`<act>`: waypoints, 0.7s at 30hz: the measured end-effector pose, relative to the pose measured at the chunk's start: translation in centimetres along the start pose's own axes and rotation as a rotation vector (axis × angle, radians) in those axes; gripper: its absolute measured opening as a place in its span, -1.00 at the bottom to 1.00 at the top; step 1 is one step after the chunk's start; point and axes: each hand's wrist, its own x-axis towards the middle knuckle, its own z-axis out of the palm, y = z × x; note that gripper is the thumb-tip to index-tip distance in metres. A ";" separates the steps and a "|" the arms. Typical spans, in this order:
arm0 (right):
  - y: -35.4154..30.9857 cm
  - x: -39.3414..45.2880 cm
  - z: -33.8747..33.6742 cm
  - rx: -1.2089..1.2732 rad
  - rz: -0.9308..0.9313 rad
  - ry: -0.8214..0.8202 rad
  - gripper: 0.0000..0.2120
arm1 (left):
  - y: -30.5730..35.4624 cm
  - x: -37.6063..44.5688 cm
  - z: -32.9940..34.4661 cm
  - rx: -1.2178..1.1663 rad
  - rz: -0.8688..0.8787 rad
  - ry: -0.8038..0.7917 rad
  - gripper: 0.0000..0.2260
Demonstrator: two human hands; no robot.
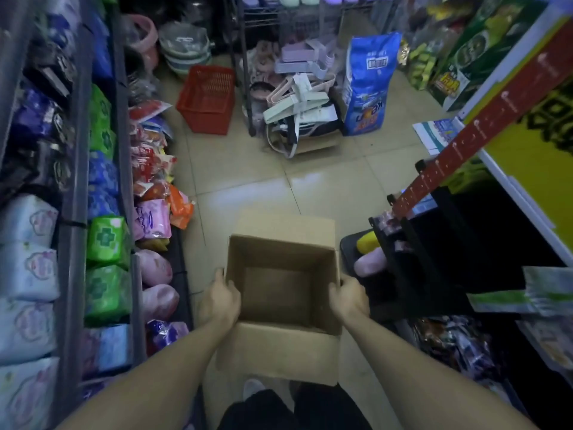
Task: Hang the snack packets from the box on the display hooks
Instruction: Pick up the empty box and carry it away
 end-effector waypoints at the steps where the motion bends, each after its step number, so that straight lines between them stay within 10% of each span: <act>1: -1.3 1.3 -0.2 0.005 -0.006 -0.003 -0.78 | 0.9 1.1 -0.7 0.004 0.015 0.004 -0.59; 21: -27.6 25.2 -5.3 0.004 0.020 0.031 -0.74 | 18.7 28.8 -11.9 -0.151 0.084 -0.026 -0.72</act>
